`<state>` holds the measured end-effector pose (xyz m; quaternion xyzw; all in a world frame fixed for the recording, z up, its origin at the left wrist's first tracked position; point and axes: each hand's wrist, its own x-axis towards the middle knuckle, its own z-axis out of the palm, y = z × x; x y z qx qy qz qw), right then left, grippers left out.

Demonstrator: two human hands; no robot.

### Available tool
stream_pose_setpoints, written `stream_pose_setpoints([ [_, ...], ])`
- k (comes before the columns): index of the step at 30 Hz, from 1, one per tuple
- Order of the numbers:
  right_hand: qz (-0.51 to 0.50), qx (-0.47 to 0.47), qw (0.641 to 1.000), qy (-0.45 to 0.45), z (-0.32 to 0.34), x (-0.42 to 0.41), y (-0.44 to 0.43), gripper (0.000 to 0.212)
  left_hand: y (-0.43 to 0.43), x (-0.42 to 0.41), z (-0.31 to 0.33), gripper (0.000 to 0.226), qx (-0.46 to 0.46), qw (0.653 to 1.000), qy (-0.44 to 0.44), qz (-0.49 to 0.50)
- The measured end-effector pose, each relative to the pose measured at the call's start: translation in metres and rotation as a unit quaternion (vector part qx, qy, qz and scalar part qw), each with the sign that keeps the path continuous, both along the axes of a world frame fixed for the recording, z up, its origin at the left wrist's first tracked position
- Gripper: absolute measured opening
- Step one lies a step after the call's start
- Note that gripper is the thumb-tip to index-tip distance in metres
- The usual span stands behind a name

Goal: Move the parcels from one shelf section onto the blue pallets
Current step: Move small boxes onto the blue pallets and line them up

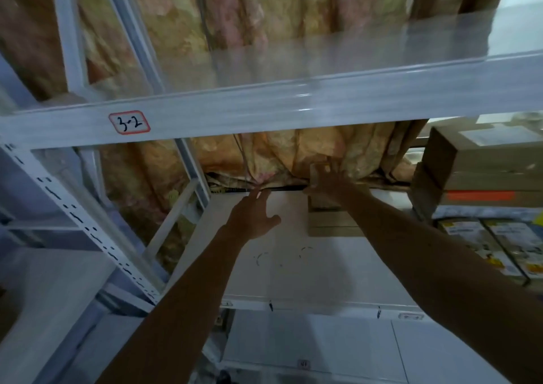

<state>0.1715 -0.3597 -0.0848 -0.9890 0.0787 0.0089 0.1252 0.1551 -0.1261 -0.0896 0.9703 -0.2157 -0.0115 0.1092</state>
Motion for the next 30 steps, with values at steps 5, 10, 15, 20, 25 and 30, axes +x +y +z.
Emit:
stream_pose_setpoints([
  [5,-0.007,0.023,1.0,-0.01,-0.016,0.008,0.005,0.083,-0.001,0.014,-0.003,0.084,0.014,1.0,0.015,0.004],
  [10,-0.036,0.002,0.999,0.014,-0.02,0.015,0.001,0.092,-0.001,0.023,-0.008,0.085,0.011,0.999,0.029,-0.006],
  [15,-0.008,-0.031,0.999,0.004,-0.01,-0.015,-0.001,0.079,0.003,0.024,-0.001,0.086,-0.006,0.999,0.022,-0.026],
  [20,-0.002,-0.077,0.997,-0.027,0.007,-0.047,-0.007,0.081,0.007,0.018,0.015,0.087,-0.037,0.997,0.008,-0.074],
  [25,-0.044,-0.115,0.991,-0.053,0.046,-0.113,-0.001,0.085,0.0,0.0,0.039,0.074,-0.033,0.993,0.0,-0.111],
  [30,-0.119,-0.069,0.987,-0.081,0.072,-0.193,-0.003,0.079,-0.026,-0.041,0.061,0.082,-0.042,0.984,-0.01,-0.176],
])
